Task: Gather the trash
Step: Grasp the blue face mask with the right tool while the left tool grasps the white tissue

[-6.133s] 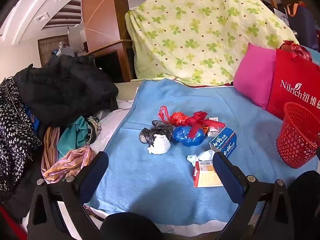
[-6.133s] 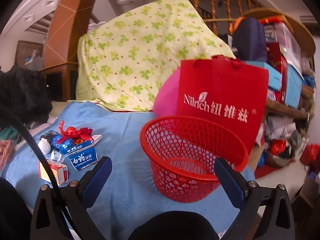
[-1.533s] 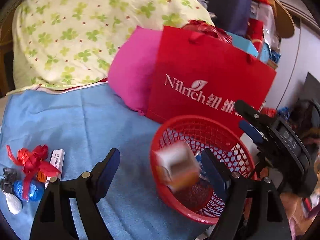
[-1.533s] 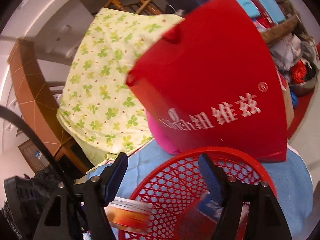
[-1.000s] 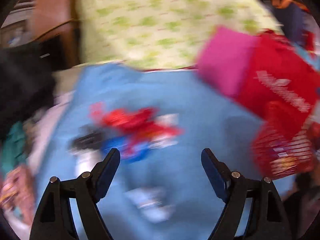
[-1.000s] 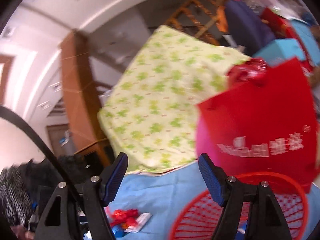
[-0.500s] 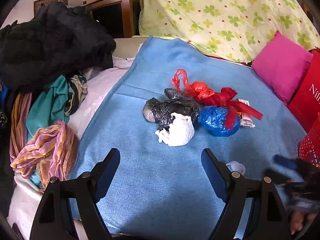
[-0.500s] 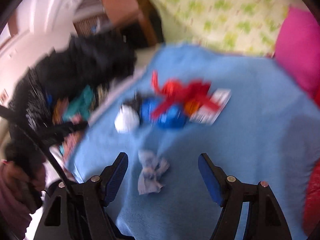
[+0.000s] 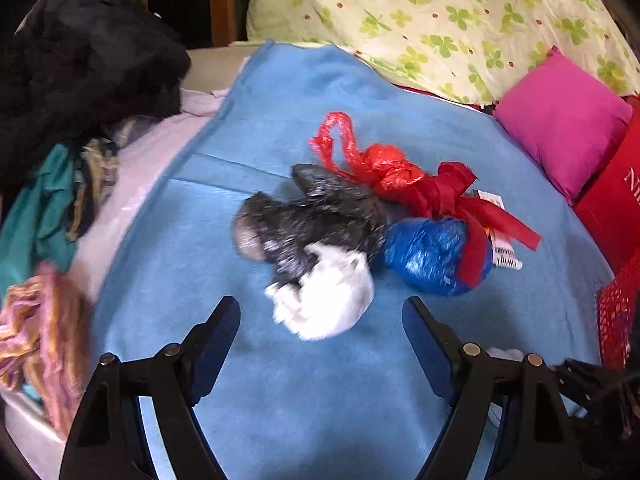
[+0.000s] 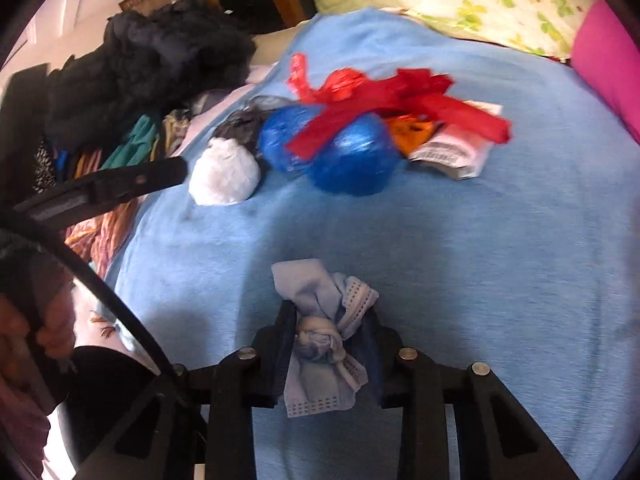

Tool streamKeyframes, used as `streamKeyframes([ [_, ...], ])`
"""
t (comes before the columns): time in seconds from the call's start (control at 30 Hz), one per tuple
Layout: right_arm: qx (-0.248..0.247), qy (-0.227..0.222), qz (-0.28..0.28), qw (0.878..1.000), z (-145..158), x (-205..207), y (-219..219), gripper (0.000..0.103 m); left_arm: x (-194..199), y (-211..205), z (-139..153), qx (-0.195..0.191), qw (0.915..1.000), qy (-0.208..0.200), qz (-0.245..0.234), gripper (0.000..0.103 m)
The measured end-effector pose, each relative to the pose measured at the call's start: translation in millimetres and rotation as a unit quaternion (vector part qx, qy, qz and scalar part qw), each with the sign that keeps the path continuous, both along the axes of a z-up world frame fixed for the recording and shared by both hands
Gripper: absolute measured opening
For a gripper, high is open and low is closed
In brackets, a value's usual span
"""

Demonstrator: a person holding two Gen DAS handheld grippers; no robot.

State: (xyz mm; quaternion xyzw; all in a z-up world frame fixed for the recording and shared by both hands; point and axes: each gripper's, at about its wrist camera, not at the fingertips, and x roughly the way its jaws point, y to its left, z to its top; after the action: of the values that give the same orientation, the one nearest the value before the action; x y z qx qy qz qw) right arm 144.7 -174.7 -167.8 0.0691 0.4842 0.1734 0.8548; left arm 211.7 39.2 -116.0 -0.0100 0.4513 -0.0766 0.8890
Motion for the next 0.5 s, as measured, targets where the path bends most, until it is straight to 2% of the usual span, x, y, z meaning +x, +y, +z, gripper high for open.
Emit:
streamKeyframes([
  [0.07,0.001,-0.008,-0.01,1.0,6,0,-8,0.033,10,-3,-8,-0.006,0.9999,0.01,0.002,0.08],
  [0.1,-0.002,-0.015,-0.014,1.0,11,-2,-12,0.033,15,-5,-14,-0.01,0.9998,0.019,0.002,0.069],
  [0.13,-0.006,-0.023,-0.018,1.0,15,-4,-18,0.033,18,-7,-19,-0.015,0.9994,0.03,0.001,0.053],
  [0.2,-0.006,-0.031,-0.022,0.999,22,-6,-22,0.033,20,-7,-26,-0.021,0.9987,0.045,0.006,0.038],
  [0.3,-0.002,-0.045,-0.031,0.998,32,-9,-32,0.033,9,-7,-22,-0.032,0.9991,0.028,0.006,0.031],
  [0.5,0.034,-0.102,-0.056,0.993,64,-17,-49,0.033,-25,-15,0,-0.063,0.9979,0.004,-0.015,0.03],
])
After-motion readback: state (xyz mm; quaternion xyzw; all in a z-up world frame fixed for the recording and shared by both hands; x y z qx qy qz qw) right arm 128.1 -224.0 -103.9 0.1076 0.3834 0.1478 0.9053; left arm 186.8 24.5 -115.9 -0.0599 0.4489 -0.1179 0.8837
